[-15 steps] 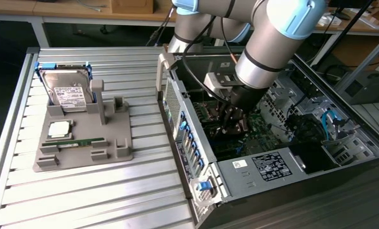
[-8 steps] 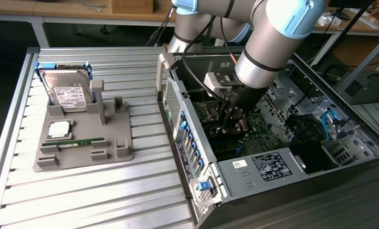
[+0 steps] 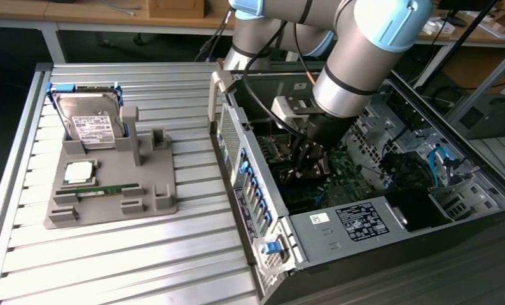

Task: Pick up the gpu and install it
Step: 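Insert the gpu into the slot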

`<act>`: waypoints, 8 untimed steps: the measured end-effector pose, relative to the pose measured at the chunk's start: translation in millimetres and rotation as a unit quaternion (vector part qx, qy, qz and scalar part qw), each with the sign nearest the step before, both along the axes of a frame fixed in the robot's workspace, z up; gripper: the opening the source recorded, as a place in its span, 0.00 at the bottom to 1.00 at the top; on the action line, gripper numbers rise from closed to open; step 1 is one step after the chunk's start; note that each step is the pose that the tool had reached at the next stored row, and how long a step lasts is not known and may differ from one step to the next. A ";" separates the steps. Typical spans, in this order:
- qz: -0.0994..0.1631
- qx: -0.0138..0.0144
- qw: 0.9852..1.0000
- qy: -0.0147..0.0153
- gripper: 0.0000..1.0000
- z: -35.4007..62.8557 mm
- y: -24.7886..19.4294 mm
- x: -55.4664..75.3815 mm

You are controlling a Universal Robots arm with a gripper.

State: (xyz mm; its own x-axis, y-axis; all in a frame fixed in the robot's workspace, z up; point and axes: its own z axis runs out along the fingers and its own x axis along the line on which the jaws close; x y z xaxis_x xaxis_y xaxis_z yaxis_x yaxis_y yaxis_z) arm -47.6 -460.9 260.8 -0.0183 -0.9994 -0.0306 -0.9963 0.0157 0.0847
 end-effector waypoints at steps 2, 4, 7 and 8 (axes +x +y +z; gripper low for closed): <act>0.000 -0.001 1.000 0.000 0.27 0.0 0.5 0.3; 0.000 -0.003 1.000 0.000 0.27 0.2 1.2 0.2; 0.000 -0.003 1.000 0.000 0.27 1.5 1.9 0.2; 0.000 -0.003 1.000 0.000 0.27 2.3 2.3 0.2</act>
